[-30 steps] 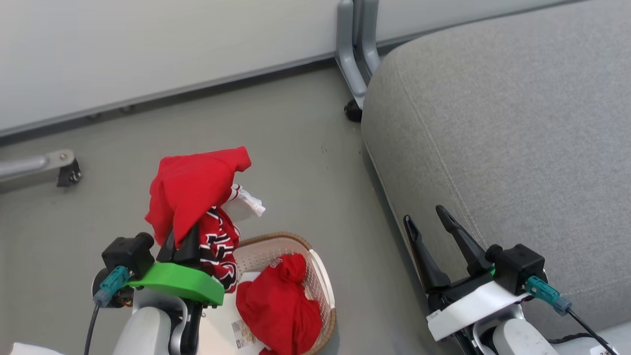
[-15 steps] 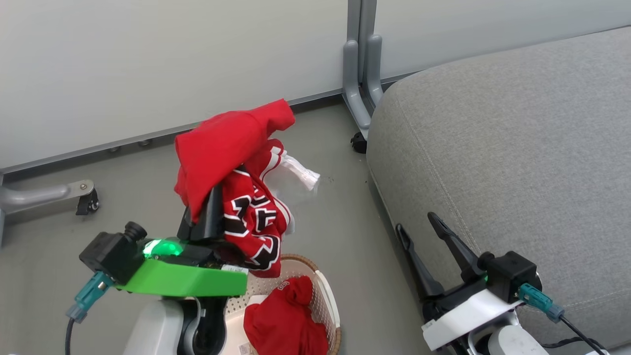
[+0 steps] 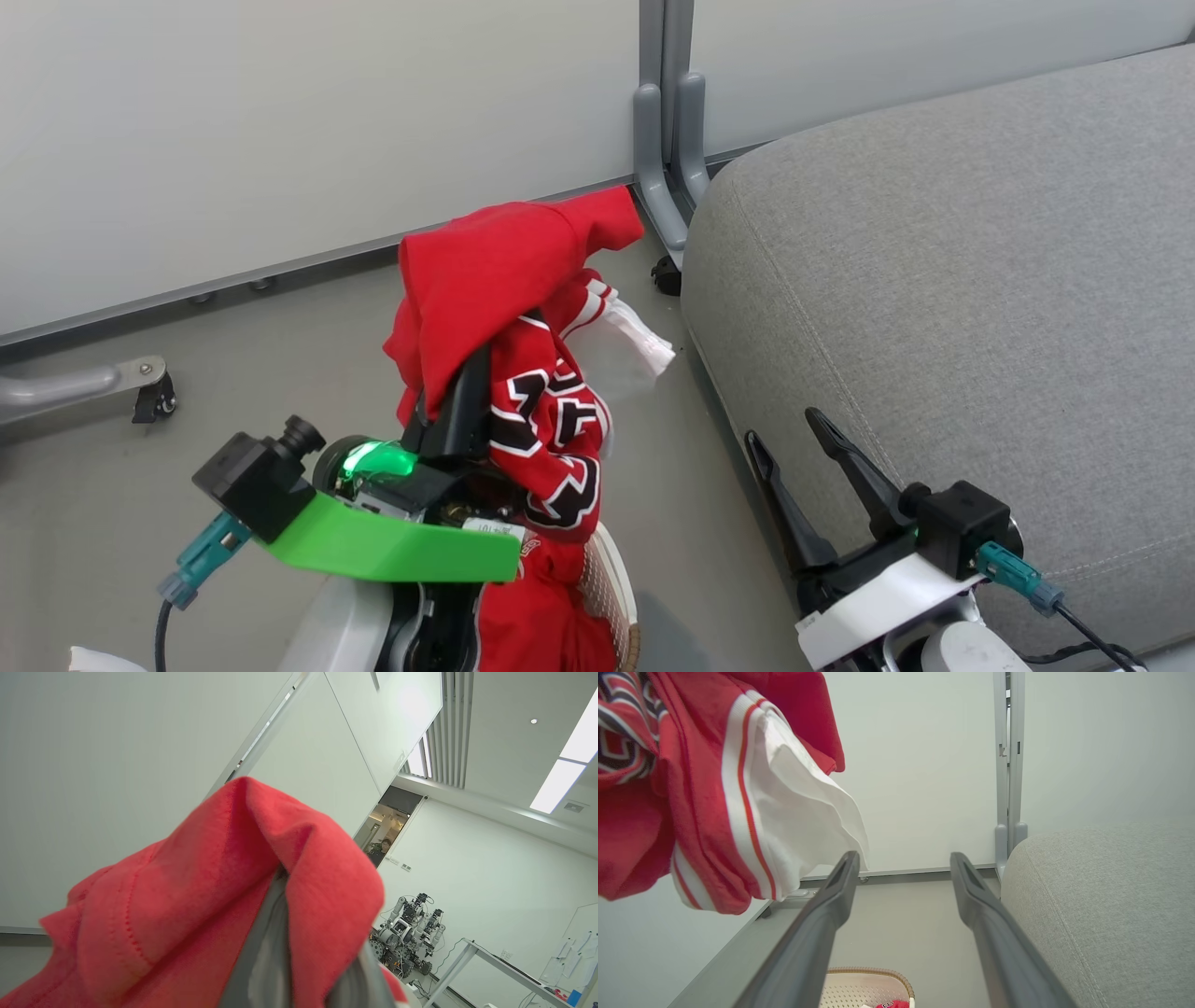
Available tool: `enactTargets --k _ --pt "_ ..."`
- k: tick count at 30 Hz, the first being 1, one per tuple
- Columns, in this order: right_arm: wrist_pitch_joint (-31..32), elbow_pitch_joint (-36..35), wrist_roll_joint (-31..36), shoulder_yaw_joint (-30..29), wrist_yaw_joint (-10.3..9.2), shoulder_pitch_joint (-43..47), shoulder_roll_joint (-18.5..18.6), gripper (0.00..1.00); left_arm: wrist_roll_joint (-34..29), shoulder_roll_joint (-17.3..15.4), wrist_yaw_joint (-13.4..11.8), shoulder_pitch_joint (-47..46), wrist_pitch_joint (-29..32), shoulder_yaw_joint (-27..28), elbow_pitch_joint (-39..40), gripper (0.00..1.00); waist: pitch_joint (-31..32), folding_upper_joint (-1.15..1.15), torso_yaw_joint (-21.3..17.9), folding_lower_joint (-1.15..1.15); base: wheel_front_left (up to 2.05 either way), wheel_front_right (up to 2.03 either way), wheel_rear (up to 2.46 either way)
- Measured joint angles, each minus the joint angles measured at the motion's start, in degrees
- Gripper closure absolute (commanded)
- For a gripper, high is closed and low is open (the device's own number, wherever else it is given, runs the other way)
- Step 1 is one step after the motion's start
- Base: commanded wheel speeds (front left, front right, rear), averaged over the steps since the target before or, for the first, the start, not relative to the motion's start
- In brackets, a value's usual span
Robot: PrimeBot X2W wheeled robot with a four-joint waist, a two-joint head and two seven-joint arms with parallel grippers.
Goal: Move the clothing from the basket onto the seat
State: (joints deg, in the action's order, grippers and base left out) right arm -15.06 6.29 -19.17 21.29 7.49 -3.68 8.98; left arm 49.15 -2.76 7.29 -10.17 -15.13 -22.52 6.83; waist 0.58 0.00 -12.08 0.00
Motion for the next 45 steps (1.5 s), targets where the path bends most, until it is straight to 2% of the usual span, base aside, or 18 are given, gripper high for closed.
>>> enactTargets --k 12,15,19,24,38,45 --pt "0.0 -1.2 -0.3 0.2 0.00 0.1 0.5 0.00 0.7 0.0 0.0 -0.2 0.0 -0.6 0.1 1.00 -0.5 0.00 -0.1 0.00 0.00 0.00 0.00" --pt "0.0 -4.2 -1.3 3.3 0.00 0.0 1.6 0.00 0.8 0.0 0.0 -0.2 0.0 -0.6 0.1 1.00 -0.5 0.00 -0.1 0.00 0.00 0.00 0.00" --pt "0.0 -9.2 -1.9 9.6 0.00 -0.7 5.5 0.00 1.1 0.0 0.0 -0.3 0.0 -0.9 0.1 1.00 -0.5 0.00 -0.1 0.00 0.00 0.00 0.00" --pt "0.0 -11.1 -0.1 16.3 0.00 -2.8 9.2 0.00 1.3 0.0 0.0 -0.4 0.0 -2.0 0.1 1.00 -0.6 0.00 0.1 0.00 0.00 0.00 0.00" --pt "0.0 -5.3 4.6 18.5 0.00 -7.7 6.6 0.00 3.2 0.0 0.0 -0.6 0.0 -6.5 -0.4 1.00 -0.7 0.00 1.7 0.00 0.00 0.00 0.00" --pt "0.0 -1.8 8.5 15.9 0.00 -8.8 4.5 0.00 3.9 0.0 0.0 -0.9 0.0 -9.5 -0.6 1.00 -0.6 0.00 2.9 0.00 0.00 0.00 0.00"
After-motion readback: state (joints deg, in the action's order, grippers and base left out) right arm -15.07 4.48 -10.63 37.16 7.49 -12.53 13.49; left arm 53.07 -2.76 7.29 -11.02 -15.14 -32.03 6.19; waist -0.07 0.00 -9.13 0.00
